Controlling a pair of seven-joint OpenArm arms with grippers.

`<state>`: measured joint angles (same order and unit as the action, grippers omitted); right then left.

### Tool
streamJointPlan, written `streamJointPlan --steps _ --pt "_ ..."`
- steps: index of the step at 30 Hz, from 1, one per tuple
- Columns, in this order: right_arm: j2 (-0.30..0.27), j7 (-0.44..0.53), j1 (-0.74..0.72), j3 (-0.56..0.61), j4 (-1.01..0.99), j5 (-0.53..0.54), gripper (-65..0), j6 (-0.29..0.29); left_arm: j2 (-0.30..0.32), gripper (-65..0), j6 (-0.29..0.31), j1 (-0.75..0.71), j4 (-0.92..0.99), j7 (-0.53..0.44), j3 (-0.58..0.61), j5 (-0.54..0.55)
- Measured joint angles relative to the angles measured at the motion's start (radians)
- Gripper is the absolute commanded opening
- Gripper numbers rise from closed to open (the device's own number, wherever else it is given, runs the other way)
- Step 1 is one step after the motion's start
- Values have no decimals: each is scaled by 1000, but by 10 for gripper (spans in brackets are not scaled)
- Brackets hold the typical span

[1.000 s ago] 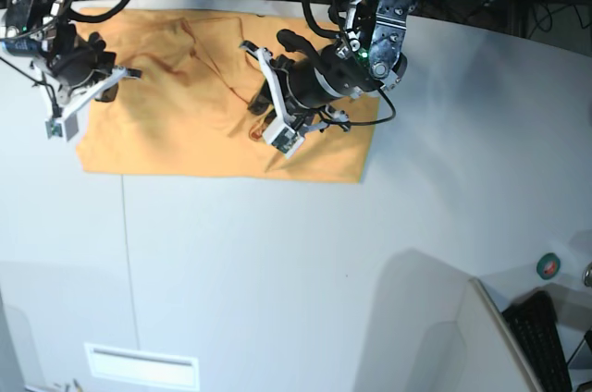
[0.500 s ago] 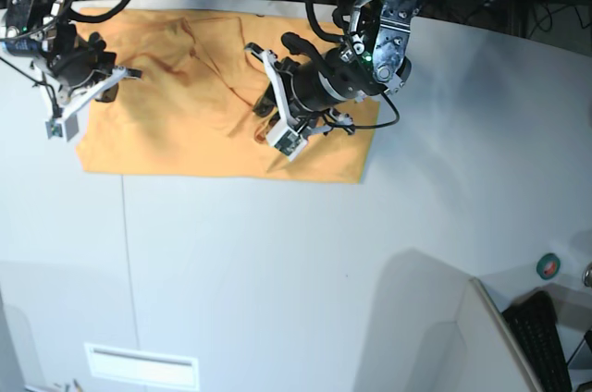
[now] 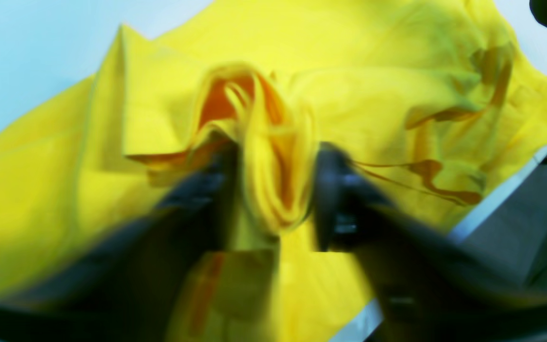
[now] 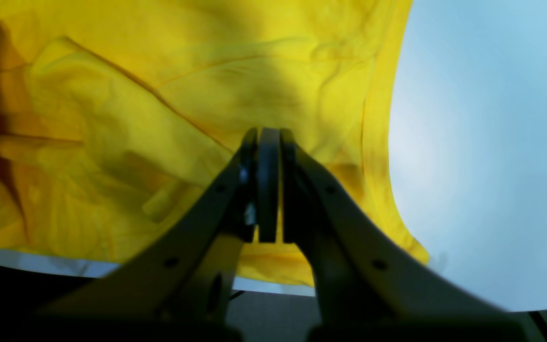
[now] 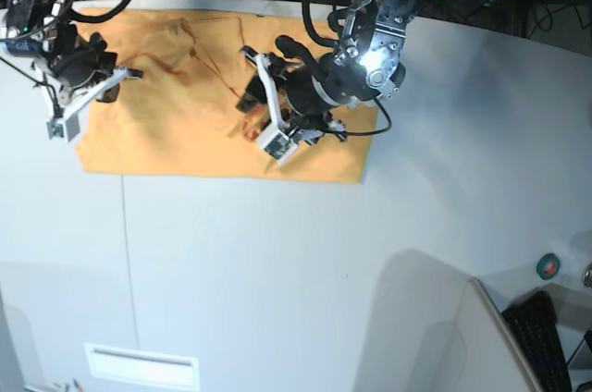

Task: Layout the t-shirt on the table in an organized manner, then fold the t-shirt properly
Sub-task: 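Lay the end down, open the left gripper and withdraw it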

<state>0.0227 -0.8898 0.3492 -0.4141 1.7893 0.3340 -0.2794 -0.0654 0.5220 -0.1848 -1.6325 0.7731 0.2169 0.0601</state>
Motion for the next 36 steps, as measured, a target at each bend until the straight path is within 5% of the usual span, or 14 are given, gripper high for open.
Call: streamJointPlan --steps 4,9,12,15,17,18,21,26,36 --pt "-1 0 0 0 0 0 -650 0 -4 -102 1 29 61 6 86 8" --pt "0 0 0 0 0 0 -650 0 -5 -81 0 53 34 3 134 9" --pt "0 0 0 0 0 0 -650 0 34 -150 1 26 -84 0 137 13" --pt "-1 0 0 -1 0 -1 -650 0 117 -388 -24 -10 -171 -4 117 15" --pt "0 0 0 -1 0 0 -650 0 146 -625 -117 -63 -183 3 52 10" --pt "0 0 0 -1 0 0 -650 0 150 -650 -162 -85 -182 8 13 -4" --pt "-1 0 0 -1 0 0 -650 0 177 -650 -245 -100 -174 3 -66 4" --pt "2 0 -15 0 0 0 -650 0 195 -650 -254 -76 -70 1 -87 1" --pt "4 0 -13 -1 0 0 -650 0 195 -650 -253 -58 -15 1 198 8"
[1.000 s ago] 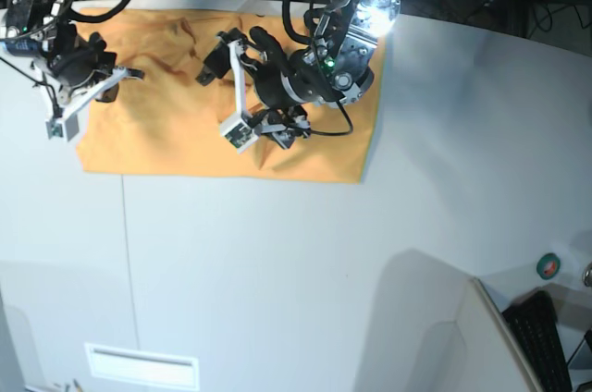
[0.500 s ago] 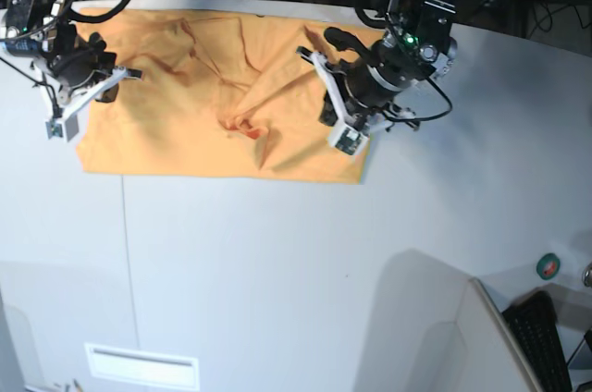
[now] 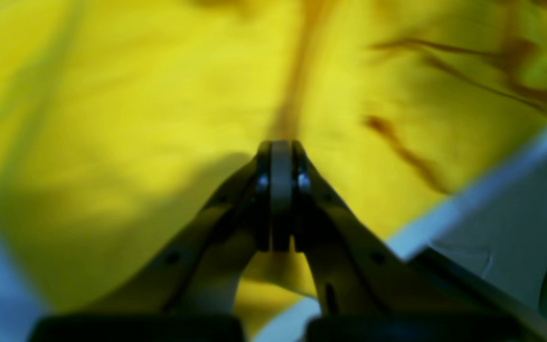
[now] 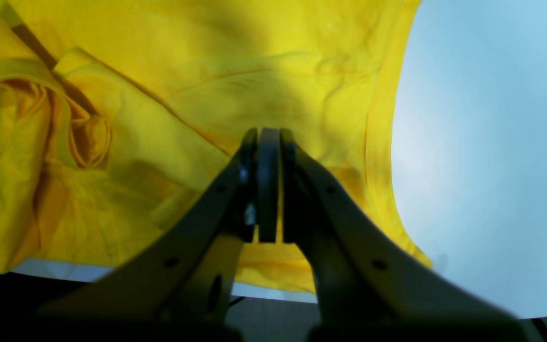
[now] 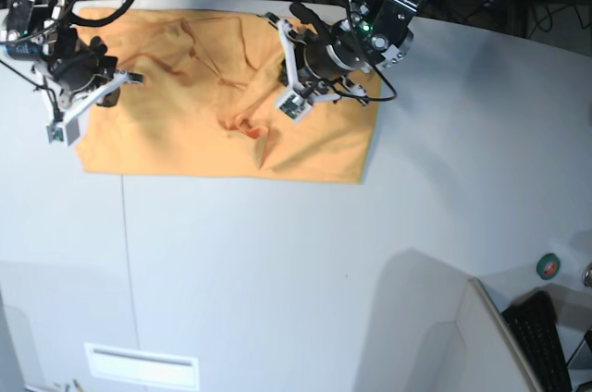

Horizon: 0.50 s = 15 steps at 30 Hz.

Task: Layout the t-shirt on the table in an organized manner, then fold the t-shirt properly
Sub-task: 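Lay the end down, open the left gripper and withdraw it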

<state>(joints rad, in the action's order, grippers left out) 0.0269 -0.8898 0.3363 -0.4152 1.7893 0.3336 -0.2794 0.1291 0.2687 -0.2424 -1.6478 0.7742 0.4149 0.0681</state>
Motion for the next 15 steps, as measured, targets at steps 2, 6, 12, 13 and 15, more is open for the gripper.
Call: streamJointPlan --steps 2,6,12,13,15 --pt "0 0 0 0 0 0 -650 0 -1 -650 0 16 1 4 65 6" --pt "-2 0 0 0 0 0 -650 0 -6 -650 5 34 -14 2 183 11" --pt "0 -3 -9 1 0 0 -650 0 -9 -650 16 57 -60 1 184 16" --pt "-2 -3 -14 4 0 0 -650 0 -4 -650 16 47 -82 -1 141 16" --pt "-5 -2 -16 42 17 -14 -650 4 24 -650 16 -1 -140 -16 8 26"
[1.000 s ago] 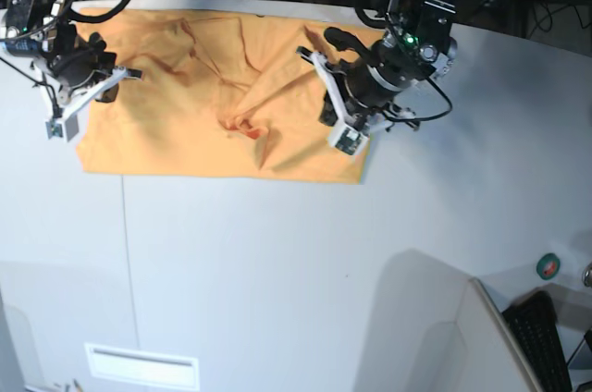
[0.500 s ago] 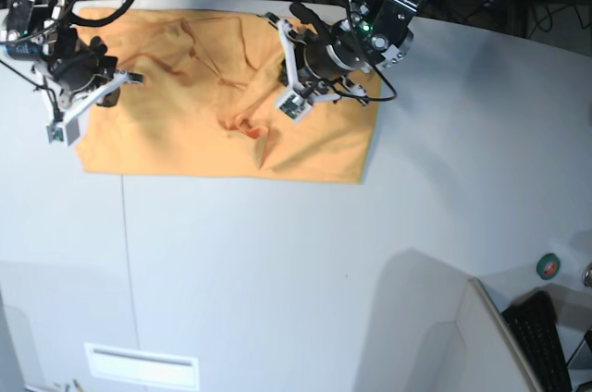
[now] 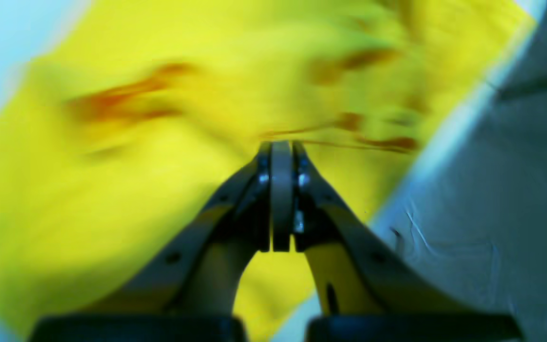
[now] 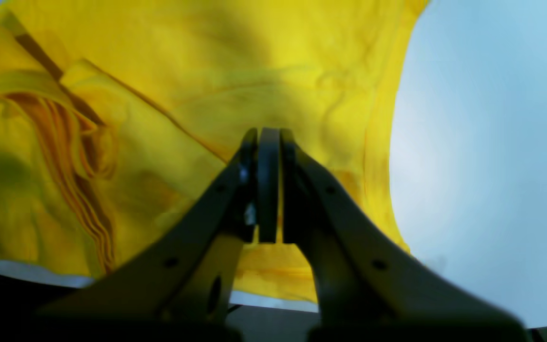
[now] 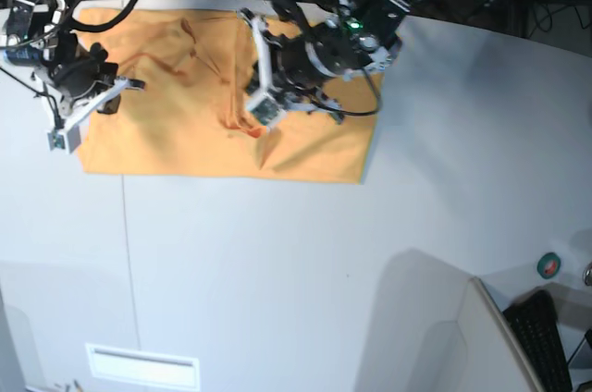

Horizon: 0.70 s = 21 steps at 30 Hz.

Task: Layout the t-shirt on the table in an organized manner, then fold the t-shirt properly

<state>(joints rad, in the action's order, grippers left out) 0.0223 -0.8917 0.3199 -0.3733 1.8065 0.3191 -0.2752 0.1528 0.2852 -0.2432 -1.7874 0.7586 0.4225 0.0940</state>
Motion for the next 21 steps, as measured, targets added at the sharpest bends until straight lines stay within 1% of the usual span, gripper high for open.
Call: streamJointPlan --steps 1,3,5,6,7,10,11,12,13,14,15,16,18,19,21 --pt "-5 0 3 43 16 -3 -650 3 20 -650 -1 -27 -22 -6 -78 -8" --pt "-8 0 8 135 55 4 -650 0 33 -650 -3 -77 -32 11 -256 -12" --pt "-2 4 4 245 68 18 -650 -3 32 -650 -13 -108 -31 17 -446 -18" --pt "-2 6 5 301 70 17 -650 -5 29 -650 -6 -114 -28 13 -536 -14" --pt "-3 2 4 352 70 18 -650 -5 24 -650 -14 -121 -21 7 -611 -17" --pt "-6 -6 -21 525 64 -3 -650 -1 15 -650 1 -114 47 -1 -851 -6" --pt "-5 -5 -39 572 57 7 -650 -1 14 -650 -5 -109 75 6 -917 21" --pt "-2 3 -64 616 39 15 -650 -1 14 -650 -5 -99 109 12 -993 69" --pt "5 10 -91 653 8 23 -650 -4 19 -650 -15 -95 138 13 -1061 121" --pt "10 15 -119 682 -38 22 -650 -4 23 -650 -10 -92 167 8 -1126 199" --pt "14 13 -143 701 -87 16 -650 -5 27 -650 -8 -92 191 5 -1170 254" --pt "21 12 -163 705 -137 14 -650 -2 35 -650 9 -93 211 5 -1203 306" --pt "42 13 -184 693 -219 0 -650 2 48 -650 88 -102 241 12 -1242 391" --pt "50 28 -198 687 -257 0 -650 4 49 -650 111 -101 253 12 -1254 409" --pt "56 72 -232 682 -317 11 -650 2 49 -650 113 -106 262 13 -1262 402"
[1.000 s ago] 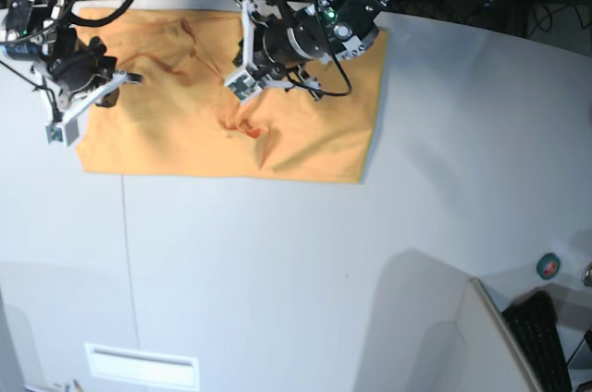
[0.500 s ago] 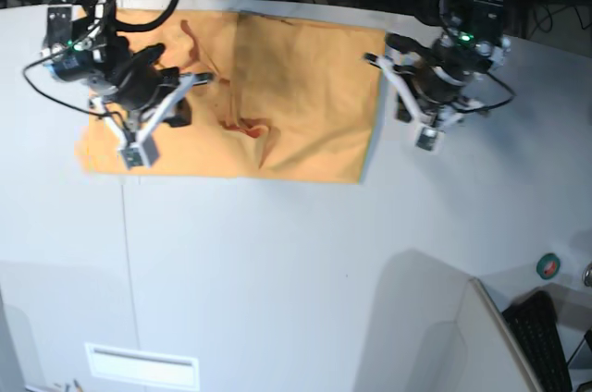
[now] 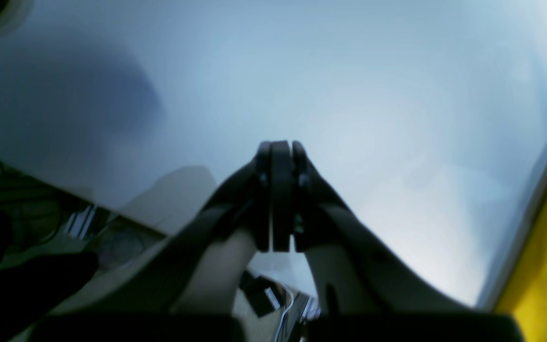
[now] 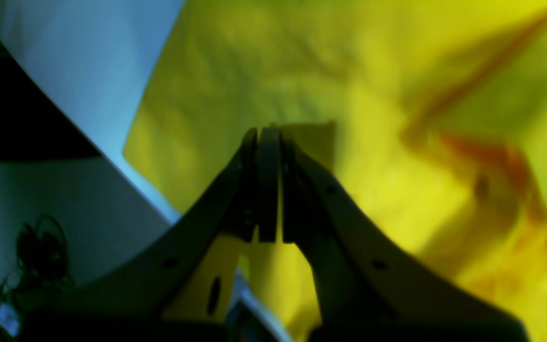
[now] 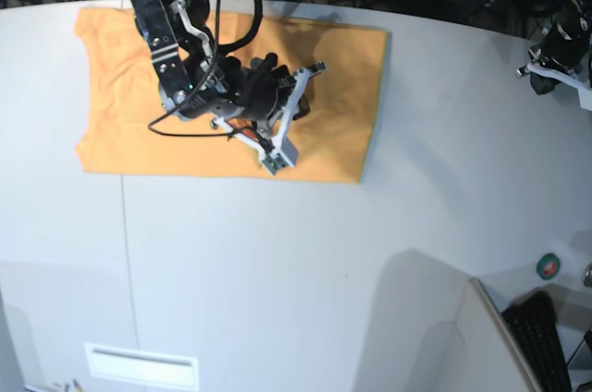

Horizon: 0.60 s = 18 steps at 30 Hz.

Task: Layout the t-shirt on the table in an organized manner, then fold the t-shirt properly

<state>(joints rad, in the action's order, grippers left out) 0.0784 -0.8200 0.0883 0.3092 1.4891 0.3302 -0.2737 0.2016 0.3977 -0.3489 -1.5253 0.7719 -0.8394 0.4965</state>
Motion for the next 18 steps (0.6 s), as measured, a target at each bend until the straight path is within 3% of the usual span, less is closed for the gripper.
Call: streamJointPlan --steps 5,9,12,18 --pt "-6 27 -83 -29 -92 0 -650 0 -5 -650 7 -3 6 0 -1 2" --pt "-18 16 -92 -185 -153 -3 -650 -3 -2 -650 7 -4 6 0 -4 2" --pt "-67 19 -129 -280 -196 -7 -650 -2 -3 -650 7 -3 6 0 -4 2" --pt "-97 11 -142 -394 -208 -10 -650 5 -4 -650 7 3 6 0 0 2"
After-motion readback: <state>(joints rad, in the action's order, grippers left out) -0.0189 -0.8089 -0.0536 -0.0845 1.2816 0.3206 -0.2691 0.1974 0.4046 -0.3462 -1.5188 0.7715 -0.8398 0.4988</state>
